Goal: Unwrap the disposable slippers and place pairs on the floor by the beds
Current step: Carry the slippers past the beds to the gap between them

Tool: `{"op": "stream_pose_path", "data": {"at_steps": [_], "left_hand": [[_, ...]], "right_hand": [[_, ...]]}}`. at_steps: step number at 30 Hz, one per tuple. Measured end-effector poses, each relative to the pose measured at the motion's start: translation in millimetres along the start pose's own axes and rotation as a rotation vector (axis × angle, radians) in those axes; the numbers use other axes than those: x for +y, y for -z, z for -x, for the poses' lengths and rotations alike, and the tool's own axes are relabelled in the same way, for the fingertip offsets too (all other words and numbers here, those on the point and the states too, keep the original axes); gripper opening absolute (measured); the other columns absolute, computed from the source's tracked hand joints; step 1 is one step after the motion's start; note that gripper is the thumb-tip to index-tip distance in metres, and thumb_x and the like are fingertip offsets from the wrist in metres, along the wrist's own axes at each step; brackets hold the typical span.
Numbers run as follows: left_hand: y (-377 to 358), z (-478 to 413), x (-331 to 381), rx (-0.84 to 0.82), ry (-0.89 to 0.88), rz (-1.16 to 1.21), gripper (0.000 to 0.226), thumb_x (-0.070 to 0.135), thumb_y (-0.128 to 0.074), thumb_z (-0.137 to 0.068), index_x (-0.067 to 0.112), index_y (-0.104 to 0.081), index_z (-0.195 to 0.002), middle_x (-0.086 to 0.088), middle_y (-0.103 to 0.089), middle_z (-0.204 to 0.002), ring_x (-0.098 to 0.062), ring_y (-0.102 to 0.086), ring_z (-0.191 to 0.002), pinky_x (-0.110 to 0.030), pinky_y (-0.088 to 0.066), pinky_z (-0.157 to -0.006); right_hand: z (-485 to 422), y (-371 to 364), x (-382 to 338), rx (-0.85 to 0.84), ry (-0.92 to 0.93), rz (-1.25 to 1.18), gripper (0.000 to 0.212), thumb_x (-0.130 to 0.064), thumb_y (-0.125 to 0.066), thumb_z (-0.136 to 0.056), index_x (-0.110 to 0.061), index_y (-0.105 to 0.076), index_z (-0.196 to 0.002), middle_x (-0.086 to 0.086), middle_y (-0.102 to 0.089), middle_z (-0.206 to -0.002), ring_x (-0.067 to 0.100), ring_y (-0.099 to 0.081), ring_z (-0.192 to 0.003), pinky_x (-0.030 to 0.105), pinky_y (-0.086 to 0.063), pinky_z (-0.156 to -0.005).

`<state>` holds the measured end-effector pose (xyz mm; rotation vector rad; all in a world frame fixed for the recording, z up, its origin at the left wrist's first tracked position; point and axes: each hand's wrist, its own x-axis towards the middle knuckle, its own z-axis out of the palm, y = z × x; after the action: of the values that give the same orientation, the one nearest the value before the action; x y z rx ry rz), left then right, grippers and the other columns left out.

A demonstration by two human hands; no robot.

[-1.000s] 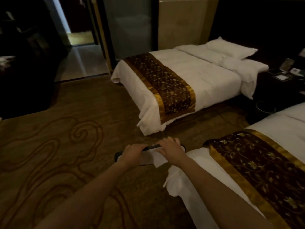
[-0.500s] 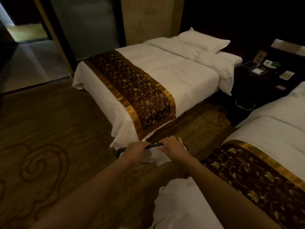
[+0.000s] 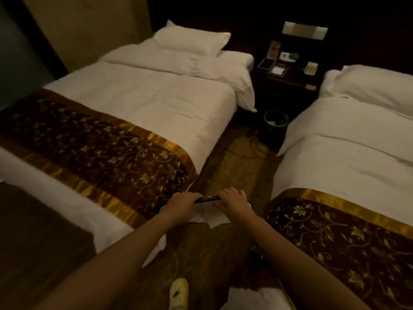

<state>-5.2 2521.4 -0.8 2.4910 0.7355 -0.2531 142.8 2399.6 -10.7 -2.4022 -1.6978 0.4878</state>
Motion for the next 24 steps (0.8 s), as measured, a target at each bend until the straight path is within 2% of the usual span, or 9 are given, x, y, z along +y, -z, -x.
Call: {"op": "stream_pose_path", "data": {"at_steps": [6, 9, 14, 19, 24], "left_hand": [[10.5, -105.4, 4.5, -0.168, -0.166, -0.051, 0.030, 0.013, -0.043, -0.093, 0.022, -0.060, -0.115, -0.005, -0.066, -0.111, -0.025, -0.060, -0.100, -0.040, -0.047, -0.088], [3.4, -159.6, 15.4, -0.249, -0.218, -0.074, 0.031, 0.014, -0.042, -0.094, 0.020, -0.058, -0.120, -0.007, -0.065, -0.115, -0.026, -0.058, -0.103, -0.041, -0.046, -0.090], [-22.5, -258.3, 27.1, -0.323, -0.220, -0.103, 0.033, 0.017, -0.042, -0.095, 0.020, -0.055, -0.125, -0.007, -0.063, -0.120, -0.027, -0.058, -0.106, -0.042, -0.046, -0.092], [-88.5, -366.4, 11.5, -0.348, -0.148, -0.074, 0.035, 0.017, -0.042, -0.095, 0.020, -0.053, -0.128, -0.007, -0.061, -0.125, -0.026, -0.055, -0.113, -0.041, -0.042, -0.098], [-212.8, -473.2, -38.1, -0.457, -0.163, -0.109, 0.039, 0.018, -0.046, -0.092, 0.020, -0.051, -0.130, -0.007, -0.059, -0.129, -0.025, -0.054, -0.117, -0.038, -0.042, -0.098]], "right_hand": [[-47.0, -10.2, 56.7, 0.012, -0.206, -0.072, 0.027, -0.037, -0.040, -0.096, -0.025, -0.054, -0.115, -0.001, -0.057, -0.115, 0.022, -0.047, -0.111, 0.036, -0.030, -0.090], [-66.3, -15.6, 95.9, 0.009, -0.275, -0.104, 0.026, -0.037, -0.040, -0.096, -0.025, -0.054, -0.114, -0.001, -0.058, -0.112, 0.021, -0.047, -0.107, 0.034, -0.029, -0.087], [-116.5, -28.9, 172.9, -0.040, -0.345, -0.132, 0.025, -0.036, -0.041, -0.095, -0.023, -0.055, -0.111, 0.000, -0.057, -0.111, 0.021, -0.047, -0.108, 0.036, -0.030, -0.089], [-183.9, -81.4, 262.3, -0.123, -0.361, -0.171, 0.026, -0.032, -0.040, -0.096, -0.020, -0.054, -0.114, 0.001, -0.056, -0.117, 0.021, -0.046, -0.112, 0.038, -0.029, -0.095], [-235.3, -209.2, 351.6, -0.207, -0.456, -0.258, 0.030, -0.033, -0.039, -0.096, -0.021, -0.052, -0.120, 0.003, -0.055, -0.123, 0.023, -0.043, -0.118, 0.039, -0.026, -0.098]]}}
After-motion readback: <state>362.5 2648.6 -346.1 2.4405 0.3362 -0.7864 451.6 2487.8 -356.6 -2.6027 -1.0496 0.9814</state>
